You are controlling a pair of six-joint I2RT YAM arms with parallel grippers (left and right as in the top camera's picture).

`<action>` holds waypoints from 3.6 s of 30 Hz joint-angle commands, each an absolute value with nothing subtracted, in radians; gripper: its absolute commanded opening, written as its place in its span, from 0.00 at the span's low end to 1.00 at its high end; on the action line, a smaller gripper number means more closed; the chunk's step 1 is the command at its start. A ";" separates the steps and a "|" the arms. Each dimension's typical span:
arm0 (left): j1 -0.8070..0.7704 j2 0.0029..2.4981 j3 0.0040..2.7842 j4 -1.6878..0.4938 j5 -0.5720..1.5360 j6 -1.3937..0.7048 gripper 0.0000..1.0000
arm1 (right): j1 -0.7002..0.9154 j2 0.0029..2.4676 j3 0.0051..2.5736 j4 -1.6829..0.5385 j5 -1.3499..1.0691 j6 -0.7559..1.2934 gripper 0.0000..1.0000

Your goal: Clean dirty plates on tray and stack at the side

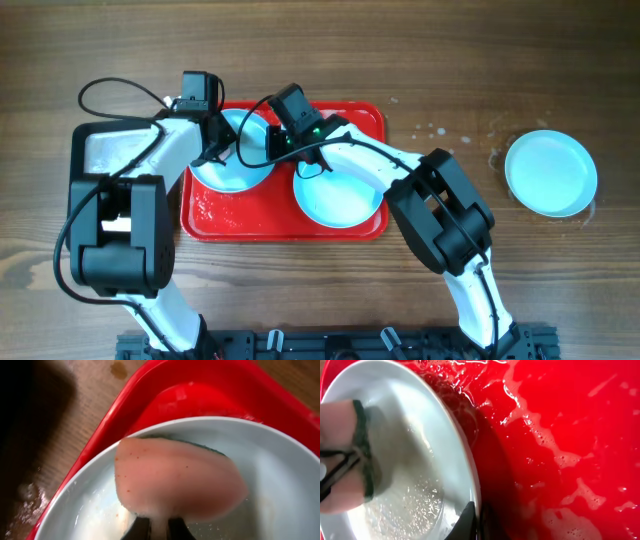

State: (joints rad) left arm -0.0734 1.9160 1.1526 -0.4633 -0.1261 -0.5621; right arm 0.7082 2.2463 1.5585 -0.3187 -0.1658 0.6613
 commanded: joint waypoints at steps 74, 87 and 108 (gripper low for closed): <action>0.047 1.562 1.113 -0.768 0.206 -0.434 0.04 | 0.686 2.284 1.550 -0.327 -0.231 0.654 0.04; 0.083 1.487 1.113 -0.907 0.141 -0.434 0.04 | 0.686 2.083 1.551 -0.429 -0.095 0.497 0.04; 0.283 1.434 1.235 -1.114 0.125 -0.281 0.04 | 0.881 1.796 1.551 -0.587 0.649 0.357 0.04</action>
